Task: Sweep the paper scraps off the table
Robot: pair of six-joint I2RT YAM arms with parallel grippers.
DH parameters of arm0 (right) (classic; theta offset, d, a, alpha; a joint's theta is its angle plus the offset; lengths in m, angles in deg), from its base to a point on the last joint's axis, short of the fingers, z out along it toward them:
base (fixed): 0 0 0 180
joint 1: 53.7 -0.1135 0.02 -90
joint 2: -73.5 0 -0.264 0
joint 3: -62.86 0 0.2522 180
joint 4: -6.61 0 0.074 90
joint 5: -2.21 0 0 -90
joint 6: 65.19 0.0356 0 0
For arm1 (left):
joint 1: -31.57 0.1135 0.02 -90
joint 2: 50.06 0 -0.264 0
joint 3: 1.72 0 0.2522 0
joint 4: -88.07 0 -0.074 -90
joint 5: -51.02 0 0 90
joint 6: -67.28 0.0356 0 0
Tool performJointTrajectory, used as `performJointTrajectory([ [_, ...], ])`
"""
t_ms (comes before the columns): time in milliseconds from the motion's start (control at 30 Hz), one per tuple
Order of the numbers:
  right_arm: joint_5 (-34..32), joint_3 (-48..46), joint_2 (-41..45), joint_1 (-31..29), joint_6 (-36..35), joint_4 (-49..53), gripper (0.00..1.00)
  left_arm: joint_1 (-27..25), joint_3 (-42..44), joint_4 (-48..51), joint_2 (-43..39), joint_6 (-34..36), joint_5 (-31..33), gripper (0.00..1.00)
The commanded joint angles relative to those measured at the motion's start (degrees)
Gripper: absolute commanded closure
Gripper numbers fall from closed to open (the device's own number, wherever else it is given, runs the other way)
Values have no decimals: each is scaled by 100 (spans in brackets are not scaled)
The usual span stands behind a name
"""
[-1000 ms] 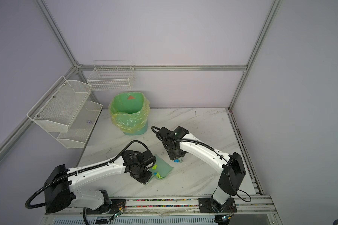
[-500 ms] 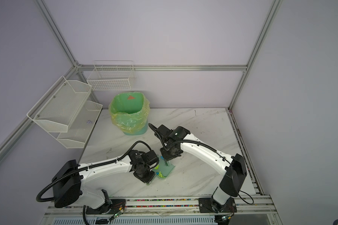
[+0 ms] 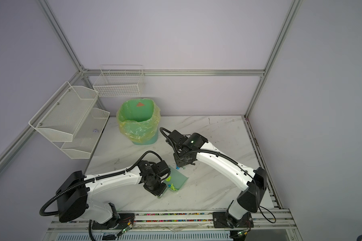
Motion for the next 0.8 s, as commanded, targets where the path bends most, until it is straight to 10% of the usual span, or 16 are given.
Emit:
performJointTrajectory([
  [0, -650, 383, -307, 6, -55, 64, 100, 69, 213, -135, -193, -3, -163, 100],
  [333, -1155, 432, -1180, 11, -675, -299, 100, 126, 204, -46, -128, 12, -128, 100],
  [767, 1092, 12, -440, -3, -1076, -659, 100, 312, 257, -46, -106, 144, -128, 100],
])
